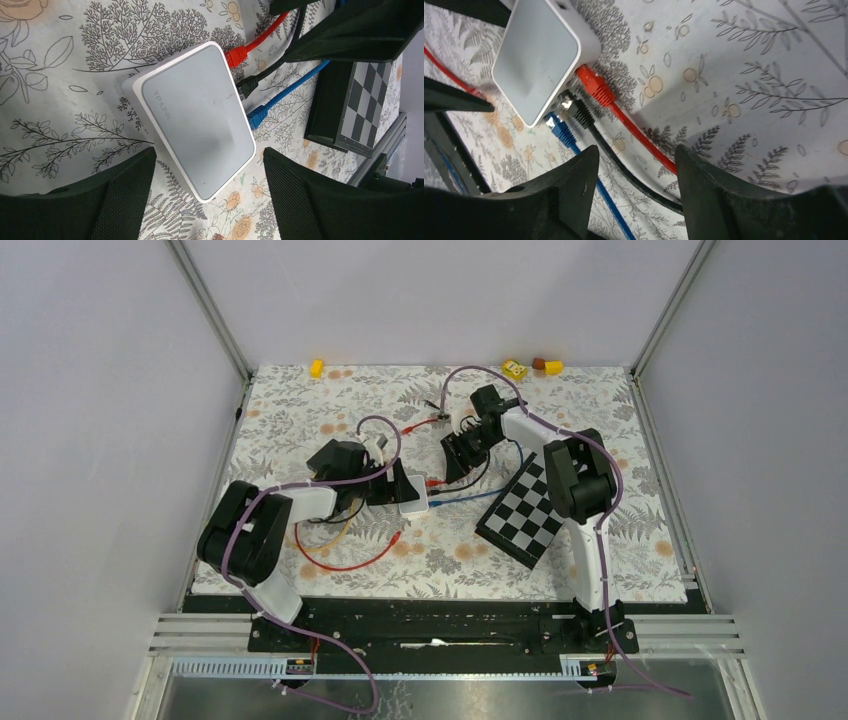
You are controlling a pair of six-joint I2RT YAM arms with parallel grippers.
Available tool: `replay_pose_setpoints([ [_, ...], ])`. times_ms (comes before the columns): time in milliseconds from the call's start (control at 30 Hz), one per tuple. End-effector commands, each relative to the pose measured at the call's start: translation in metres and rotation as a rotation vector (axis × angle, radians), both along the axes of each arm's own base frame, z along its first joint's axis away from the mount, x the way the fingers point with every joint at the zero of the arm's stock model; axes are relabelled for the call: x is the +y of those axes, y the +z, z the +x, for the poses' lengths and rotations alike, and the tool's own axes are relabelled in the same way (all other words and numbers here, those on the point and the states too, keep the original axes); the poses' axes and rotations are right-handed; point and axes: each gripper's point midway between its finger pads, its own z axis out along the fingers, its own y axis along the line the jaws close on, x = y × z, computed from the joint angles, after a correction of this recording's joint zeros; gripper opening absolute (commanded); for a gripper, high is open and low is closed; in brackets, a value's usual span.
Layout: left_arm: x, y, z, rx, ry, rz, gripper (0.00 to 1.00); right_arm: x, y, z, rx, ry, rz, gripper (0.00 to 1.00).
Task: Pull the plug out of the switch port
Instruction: Move the switch port to the center of the board.
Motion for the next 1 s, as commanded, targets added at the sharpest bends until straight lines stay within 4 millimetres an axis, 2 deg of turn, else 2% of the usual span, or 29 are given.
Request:
replay_pose_setpoints([
  [0, -0.004, -0.006, 0.001, 0.015, -0.004, 0.001, 0.8, -0.009, -0.011, -0.029, 0.129, 0.053, -0.014, 0.64],
  [500, -0.004, -0.007, 0.013, -0.036, -0.045, 0.053, 0.77, 0.021, -0.014, -0.041, 0.337, 0.011, 0.157, 0.57],
  [833, -0.004, -0.008, 0.016, -0.057, -0.063, 0.069, 0.77, 0.024, -0.016, -0.043, 0.369, 0.018, 0.196, 0.55],
  [900, -0.003, -0.007, 0.017, -0.075, -0.066, 0.078, 0.79, 0.019, -0.016, -0.038, 0.355, 0.005, 0.184, 0.55],
  [967, 0.0, -0.002, 0.019, -0.115, -0.075, 0.098, 0.84, 0.011, -0.014, -0.029, 0.325, -0.016, 0.169, 0.55],
])
